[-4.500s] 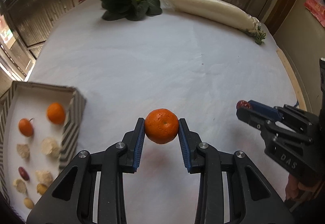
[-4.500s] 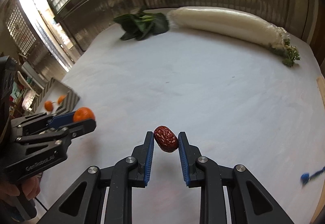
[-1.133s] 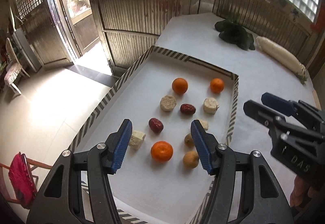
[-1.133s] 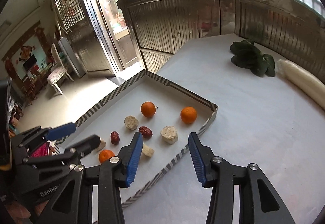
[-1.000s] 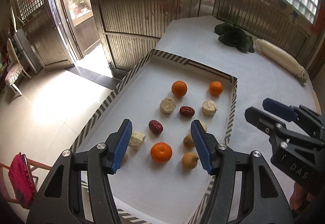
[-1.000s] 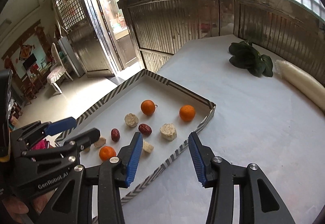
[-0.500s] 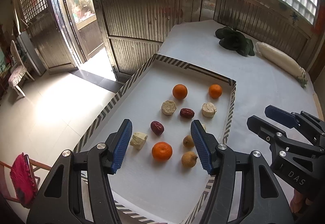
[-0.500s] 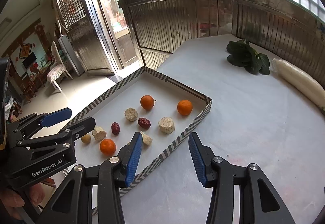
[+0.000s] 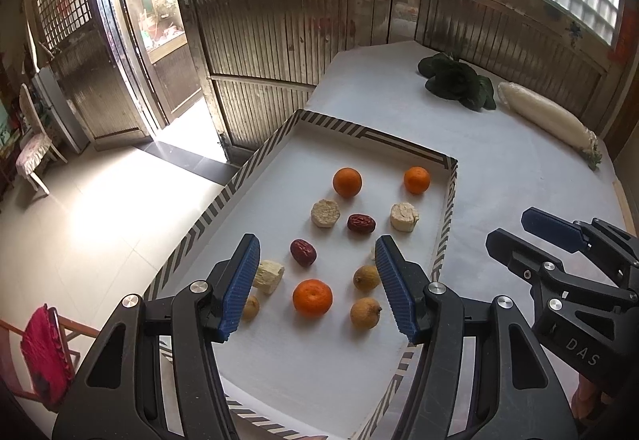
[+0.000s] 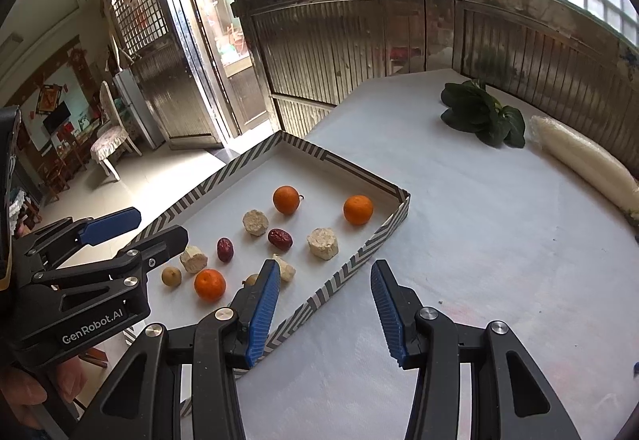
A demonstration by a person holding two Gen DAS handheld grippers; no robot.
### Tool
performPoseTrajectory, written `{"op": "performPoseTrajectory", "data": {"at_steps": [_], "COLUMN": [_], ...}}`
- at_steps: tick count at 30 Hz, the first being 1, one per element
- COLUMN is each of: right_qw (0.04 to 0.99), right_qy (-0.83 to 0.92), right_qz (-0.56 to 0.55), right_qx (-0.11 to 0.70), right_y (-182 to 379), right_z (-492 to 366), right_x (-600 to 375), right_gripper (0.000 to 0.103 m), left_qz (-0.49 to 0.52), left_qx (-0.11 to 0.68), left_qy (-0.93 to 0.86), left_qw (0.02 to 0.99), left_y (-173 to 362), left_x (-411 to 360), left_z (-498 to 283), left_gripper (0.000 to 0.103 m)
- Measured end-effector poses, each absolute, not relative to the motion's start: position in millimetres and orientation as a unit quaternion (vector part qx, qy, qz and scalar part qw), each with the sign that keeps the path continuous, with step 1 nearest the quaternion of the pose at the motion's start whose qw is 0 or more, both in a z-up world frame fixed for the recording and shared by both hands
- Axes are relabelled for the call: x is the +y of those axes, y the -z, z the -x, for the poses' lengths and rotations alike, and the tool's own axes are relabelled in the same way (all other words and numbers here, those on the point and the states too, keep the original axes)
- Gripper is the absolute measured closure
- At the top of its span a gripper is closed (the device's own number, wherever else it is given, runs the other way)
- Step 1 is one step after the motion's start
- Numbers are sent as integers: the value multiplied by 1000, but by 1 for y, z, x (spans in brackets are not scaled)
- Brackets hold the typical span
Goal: Organize fruits
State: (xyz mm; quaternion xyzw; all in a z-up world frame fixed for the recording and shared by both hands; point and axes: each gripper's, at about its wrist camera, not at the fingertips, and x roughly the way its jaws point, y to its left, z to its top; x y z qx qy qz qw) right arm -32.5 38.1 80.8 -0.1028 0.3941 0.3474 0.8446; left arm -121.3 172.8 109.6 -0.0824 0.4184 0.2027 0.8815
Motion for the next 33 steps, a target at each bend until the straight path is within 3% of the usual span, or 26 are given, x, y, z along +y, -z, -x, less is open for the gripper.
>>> {"op": "performPoseTrajectory", "data": {"at_steps": [33], "right_qw": [838], "right_qy": [-353], "right_qz": [112], "right_qx": [402], "right_y": [-78], "right_z": [32], "right_x": [44], "right_gripper": [57], "left_qz": [84], "left_qx": [422], "left_qy": [-201], "left_qw": [880], "left_y": [-108], "left_x": [173], "left_z": [122], "left_gripper": [43]}}
